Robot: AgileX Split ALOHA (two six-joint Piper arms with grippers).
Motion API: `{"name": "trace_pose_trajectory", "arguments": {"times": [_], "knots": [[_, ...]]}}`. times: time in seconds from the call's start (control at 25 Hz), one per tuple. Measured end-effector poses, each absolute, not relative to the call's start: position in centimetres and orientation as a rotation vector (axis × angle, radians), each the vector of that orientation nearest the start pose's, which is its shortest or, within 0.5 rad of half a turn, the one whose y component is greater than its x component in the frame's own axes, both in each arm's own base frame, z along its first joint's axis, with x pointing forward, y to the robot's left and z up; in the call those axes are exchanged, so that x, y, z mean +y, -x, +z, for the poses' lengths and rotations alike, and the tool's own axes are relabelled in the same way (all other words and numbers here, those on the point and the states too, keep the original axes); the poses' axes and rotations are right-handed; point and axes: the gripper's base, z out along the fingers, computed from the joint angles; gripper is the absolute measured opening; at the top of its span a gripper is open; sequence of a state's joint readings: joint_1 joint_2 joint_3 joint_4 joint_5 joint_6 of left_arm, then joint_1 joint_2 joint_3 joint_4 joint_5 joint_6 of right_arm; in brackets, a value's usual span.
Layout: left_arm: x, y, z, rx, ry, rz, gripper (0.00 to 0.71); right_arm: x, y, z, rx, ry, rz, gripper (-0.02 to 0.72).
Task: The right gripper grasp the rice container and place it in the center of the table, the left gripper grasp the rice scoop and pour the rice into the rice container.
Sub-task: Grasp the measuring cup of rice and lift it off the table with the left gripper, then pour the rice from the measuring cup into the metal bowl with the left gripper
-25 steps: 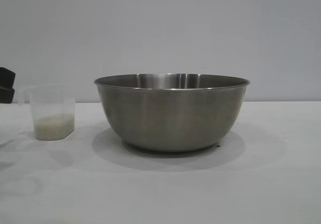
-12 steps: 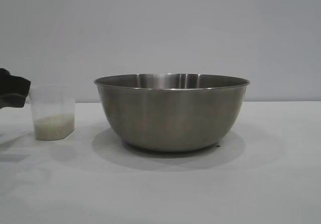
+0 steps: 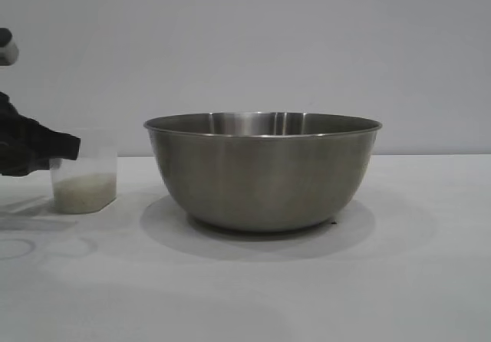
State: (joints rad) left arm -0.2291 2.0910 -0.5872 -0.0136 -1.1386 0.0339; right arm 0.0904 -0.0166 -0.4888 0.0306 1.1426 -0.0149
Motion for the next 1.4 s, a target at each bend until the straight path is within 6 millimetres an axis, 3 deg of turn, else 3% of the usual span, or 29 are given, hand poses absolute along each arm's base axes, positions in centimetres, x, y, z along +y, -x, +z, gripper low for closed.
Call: {"name": "trace_pose_trajectory", "arguments": {"times": [0.24,0.6,1.08,1.4], "knots": [[-7.8,-31.8,11.9,1.69,-0.362,-0.092,0.0,0.2,1.0,26.8,2.118,0.115,0.082,0.543],[-10.9,-35.1,18.1,1.309,-0.708,-0.044,0.0,0.2,1.0,26.8,2.118,0.115,0.082,0.543],[-14.4,-36.9,22.5,0.915,-1.056,0.062,0.0,0.2,1.0,26.8,2.118,0.115,0.082,0.543],[-18.0,-36.5,24.0,0.684,-1.224,0.181,0.0,0.2,1.0,26.8,2.118,0.115,0.082,0.543]]}}
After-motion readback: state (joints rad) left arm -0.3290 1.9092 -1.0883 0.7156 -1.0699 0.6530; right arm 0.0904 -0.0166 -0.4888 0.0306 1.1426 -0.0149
